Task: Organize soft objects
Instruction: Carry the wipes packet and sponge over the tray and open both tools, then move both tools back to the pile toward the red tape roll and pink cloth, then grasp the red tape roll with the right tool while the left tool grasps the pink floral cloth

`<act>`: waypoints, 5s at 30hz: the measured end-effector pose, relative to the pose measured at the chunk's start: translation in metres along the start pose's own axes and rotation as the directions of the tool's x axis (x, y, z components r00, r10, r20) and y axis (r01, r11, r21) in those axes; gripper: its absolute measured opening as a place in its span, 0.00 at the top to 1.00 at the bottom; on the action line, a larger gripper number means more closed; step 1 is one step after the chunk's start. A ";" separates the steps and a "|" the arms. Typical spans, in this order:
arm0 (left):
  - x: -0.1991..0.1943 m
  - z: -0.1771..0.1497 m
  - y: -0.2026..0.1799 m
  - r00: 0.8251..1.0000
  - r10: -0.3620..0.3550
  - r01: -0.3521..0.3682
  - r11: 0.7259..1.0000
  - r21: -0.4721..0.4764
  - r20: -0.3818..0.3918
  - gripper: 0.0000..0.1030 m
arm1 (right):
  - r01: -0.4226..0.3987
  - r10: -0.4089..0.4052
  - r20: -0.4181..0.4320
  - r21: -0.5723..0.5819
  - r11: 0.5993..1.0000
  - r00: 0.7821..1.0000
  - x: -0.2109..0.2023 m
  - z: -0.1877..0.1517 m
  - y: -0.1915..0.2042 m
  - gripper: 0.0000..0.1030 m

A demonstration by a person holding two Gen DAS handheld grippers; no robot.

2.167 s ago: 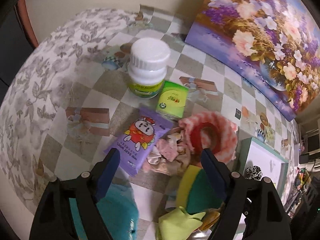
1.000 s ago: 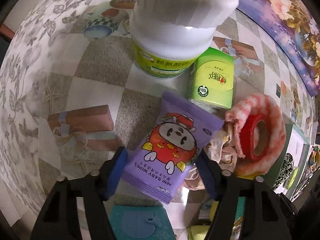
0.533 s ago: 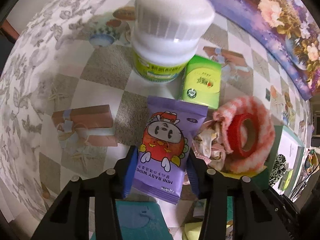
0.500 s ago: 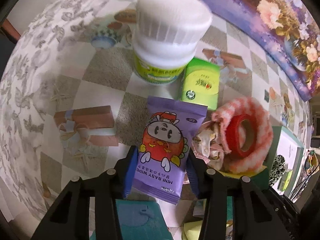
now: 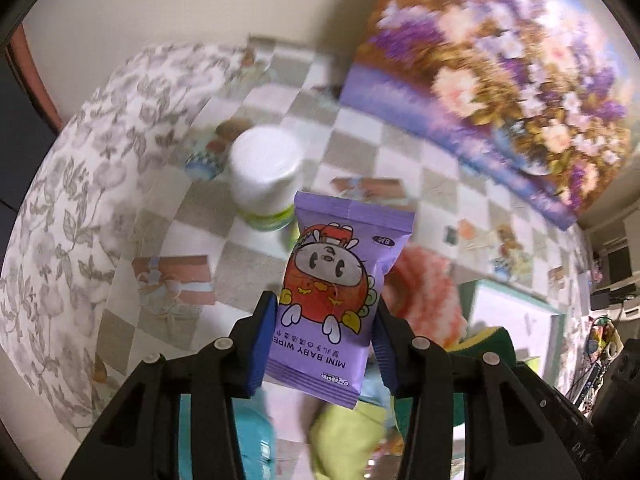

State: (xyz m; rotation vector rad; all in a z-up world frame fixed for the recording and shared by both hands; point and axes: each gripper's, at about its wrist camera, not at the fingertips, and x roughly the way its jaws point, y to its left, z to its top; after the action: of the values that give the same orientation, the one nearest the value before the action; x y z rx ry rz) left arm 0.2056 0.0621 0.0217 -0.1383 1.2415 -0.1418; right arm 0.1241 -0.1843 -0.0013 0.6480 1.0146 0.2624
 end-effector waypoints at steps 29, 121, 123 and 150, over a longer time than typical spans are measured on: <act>0.068 -0.074 -0.235 0.995 -0.053 0.079 0.939 0.336 -0.085 0.53 | 0.255 -0.361 0.175 0.438 0.862 0.916 -0.121 -0.008 -0.183 0.91; 0.100 0.002 0.034 0.982 0.152 -0.173 0.965 -0.198 -0.115 0.11 | 0.282 -0.323 -0.076 -0.331 0.900 0.943 0.164 0.003 0.038 0.48; 0.100 0.002 0.033 0.983 0.144 -0.164 0.967 -0.196 -0.113 0.11 | 0.276 -0.316 -0.077 -0.327 0.904 0.945 0.162 0.003 0.039 0.49; 0.138 -0.010 -0.010 0.968 0.111 -0.126 0.991 -0.053 -0.226 0.52 | 0.333 -0.354 -0.020 -0.293 0.896 0.935 0.090 0.033 0.037 0.50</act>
State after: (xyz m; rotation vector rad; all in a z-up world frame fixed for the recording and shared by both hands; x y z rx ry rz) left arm 0.2394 0.0263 -0.1083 -0.1079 1.4759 -0.0115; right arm 0.2022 -0.1240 -0.0300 0.1892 1.1165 0.1167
